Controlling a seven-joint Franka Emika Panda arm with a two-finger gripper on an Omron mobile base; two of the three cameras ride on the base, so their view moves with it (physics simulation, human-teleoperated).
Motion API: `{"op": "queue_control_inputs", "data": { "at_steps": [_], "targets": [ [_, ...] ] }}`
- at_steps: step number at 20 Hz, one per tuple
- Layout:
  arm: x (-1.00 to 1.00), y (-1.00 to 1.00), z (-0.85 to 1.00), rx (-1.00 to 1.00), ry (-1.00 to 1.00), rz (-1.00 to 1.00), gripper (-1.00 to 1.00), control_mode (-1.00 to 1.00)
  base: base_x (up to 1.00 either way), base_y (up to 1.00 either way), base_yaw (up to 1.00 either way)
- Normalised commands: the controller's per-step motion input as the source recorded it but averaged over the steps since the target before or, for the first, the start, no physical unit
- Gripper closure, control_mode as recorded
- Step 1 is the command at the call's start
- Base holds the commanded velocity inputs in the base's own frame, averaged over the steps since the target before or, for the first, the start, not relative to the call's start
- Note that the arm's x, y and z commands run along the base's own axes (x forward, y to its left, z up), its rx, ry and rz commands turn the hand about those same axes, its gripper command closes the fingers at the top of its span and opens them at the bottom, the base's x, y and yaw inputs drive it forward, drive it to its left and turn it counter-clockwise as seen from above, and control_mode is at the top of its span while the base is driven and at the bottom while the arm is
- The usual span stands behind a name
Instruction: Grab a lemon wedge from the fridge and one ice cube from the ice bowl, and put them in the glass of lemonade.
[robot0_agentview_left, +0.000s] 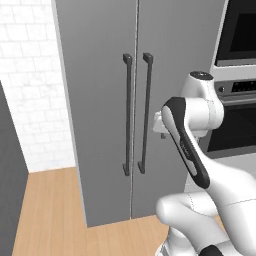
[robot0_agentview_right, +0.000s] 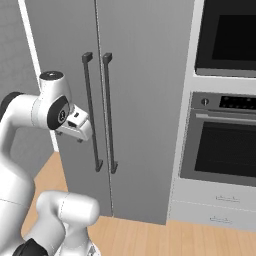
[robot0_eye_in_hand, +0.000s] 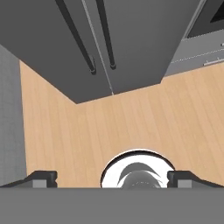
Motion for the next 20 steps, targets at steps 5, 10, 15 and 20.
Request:
{"op": "queue_control_inputs", "data": {
  "at_steps": [5,10,15,20],
  "targets": [
    [-0.06,0.0,0.27,-0.01,-0.14,0.11,-1.0,-1.0,0.0,0.0,0.0],
    [0.02,0.0,0.43,-0.03,-0.03,0.21,-1.0,-1.0,0.0,0.0,0.0],
    [0.11,0.04,0.58,-0.1,0.1,0.13,-1.0,-1.0,0.0,0.0,0.0],
    [-0.09,0.0,0.5,-0.02,0.15,0.0,-1.0,-1.0,0.0,0.0,0.0]
  ]
}}
